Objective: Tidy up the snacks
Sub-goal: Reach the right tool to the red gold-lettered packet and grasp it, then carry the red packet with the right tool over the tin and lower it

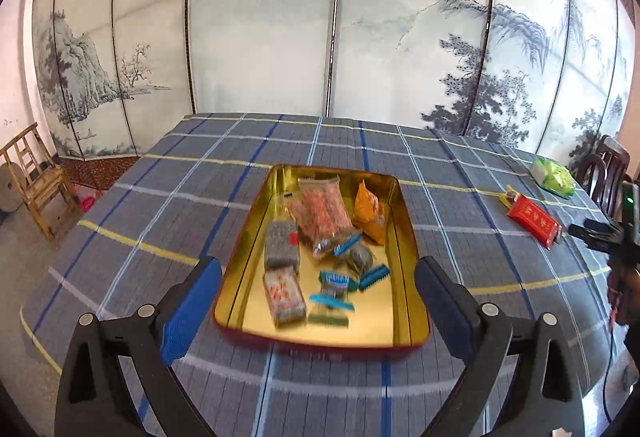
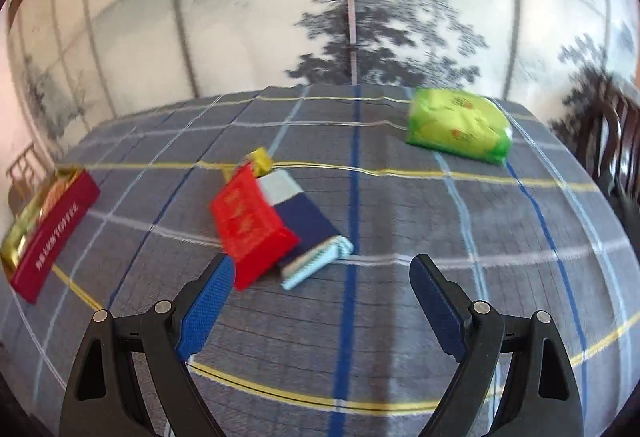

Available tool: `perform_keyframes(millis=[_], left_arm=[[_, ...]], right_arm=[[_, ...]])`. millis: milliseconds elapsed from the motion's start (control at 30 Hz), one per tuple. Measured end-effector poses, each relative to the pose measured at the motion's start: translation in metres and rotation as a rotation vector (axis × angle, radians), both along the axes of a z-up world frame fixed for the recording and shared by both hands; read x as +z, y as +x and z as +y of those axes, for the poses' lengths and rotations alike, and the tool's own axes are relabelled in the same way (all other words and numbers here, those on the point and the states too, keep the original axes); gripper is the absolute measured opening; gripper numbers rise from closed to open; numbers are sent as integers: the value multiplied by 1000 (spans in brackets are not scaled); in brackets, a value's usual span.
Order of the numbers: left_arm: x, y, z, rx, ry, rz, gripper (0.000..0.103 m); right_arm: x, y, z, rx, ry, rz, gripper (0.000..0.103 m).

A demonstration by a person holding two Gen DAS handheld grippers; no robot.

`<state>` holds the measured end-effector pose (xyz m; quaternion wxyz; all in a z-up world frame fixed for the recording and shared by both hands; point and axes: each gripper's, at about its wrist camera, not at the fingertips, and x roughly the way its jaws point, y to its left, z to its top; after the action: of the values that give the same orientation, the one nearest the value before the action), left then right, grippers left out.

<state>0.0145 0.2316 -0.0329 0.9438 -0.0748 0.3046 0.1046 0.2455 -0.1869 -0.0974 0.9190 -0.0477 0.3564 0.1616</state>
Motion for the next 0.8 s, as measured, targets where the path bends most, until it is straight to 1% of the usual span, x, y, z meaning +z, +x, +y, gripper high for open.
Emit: perform_keyframes(millis=[67, 133, 233, 267, 300, 333, 400, 433, 467, 500, 567, 633, 700, 800], left_arm=[[-13, -25, -4, -12, -25, 16, 96], [-28, -44, -10, -27, -43, 37, 96], [-49, -64, -19, -48, -71, 68, 96], [-54, -69, -20, -52, -78, 72, 96], [-58, -74, -20, -52, -96, 74, 96], [-62, -78, -19, -46, -120, 74, 96], [-69, -82, -16, -52, -181, 82, 96], [-72, -84, -16, -52, -197, 86, 96], [-74, -85, -16, -49, -203, 87, 96], [-76, -86, -17, -52, -207, 88, 96], [-76, -85, -18, -58, -212, 84, 95], [-72, -87, -19, -62, -208, 63, 95], [-70, -87, -21, -64, -213, 58, 95], [-67, -89, -25, -67, -229, 46, 95]], right_arm=[[-1, 10, 33, 73, -84, 12, 89], [-8, 26, 58, 108, -167, 31, 89], [-21, 48, 81, 143, -237, 74, 85], [-24, 54, 85, 143, -263, 81, 80], [-28, 59, 89, 139, -289, 92, 72], [-32, 64, 91, 143, -302, 112, 68], [-33, 67, 94, 153, -313, 111, 62], [-33, 69, 95, 149, -321, 109, 60], [-33, 68, 96, 144, -329, 104, 50], [-31, 67, 96, 140, -336, 97, 43], [-27, 65, 96, 131, -320, 108, 43], [-21, 56, 97, 117, -328, 76, 43], [-11, 48, 96, 117, -288, 69, 43], [9, 38, 95, 100, -243, 33, 43]])
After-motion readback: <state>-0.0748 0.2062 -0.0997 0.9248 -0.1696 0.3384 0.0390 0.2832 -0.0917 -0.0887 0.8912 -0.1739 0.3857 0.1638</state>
